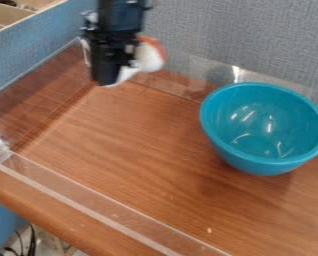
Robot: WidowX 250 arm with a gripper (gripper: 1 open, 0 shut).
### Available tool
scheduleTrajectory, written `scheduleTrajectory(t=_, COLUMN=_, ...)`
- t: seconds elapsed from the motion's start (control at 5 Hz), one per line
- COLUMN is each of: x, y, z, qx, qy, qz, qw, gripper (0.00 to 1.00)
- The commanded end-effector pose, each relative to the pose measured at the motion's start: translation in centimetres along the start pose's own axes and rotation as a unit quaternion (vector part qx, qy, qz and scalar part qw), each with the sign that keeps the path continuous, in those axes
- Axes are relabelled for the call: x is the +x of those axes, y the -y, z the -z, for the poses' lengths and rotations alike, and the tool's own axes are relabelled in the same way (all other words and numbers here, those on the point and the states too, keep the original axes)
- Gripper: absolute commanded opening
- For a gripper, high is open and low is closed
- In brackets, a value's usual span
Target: Remove the mushroom from inside the blue bowl and put it on the table
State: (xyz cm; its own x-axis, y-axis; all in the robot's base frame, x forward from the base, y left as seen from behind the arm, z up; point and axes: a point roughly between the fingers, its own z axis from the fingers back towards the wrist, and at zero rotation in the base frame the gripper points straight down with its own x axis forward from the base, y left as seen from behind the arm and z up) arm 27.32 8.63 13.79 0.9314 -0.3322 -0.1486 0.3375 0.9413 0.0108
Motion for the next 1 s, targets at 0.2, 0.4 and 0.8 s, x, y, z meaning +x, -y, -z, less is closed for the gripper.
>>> scheduleTrajectory(t=0.2, x=-0.9, y=0.7, z=0.2, qx=0.024, qy=0.011, qz=0.02, qw=0.9994, gripper=0.0)
scheduleTrajectory(t=0.4, x=-0.3, y=1.4, z=0.7, qx=0.027, qy=0.01, qz=0.039, qw=0.9988, gripper=0.0)
scheduleTrajectory(t=0.8, x=0.5, y=1.7, z=2.4, qx=0.028, qy=-0.002, qz=0.043, qw=0.9987, gripper=0.0)
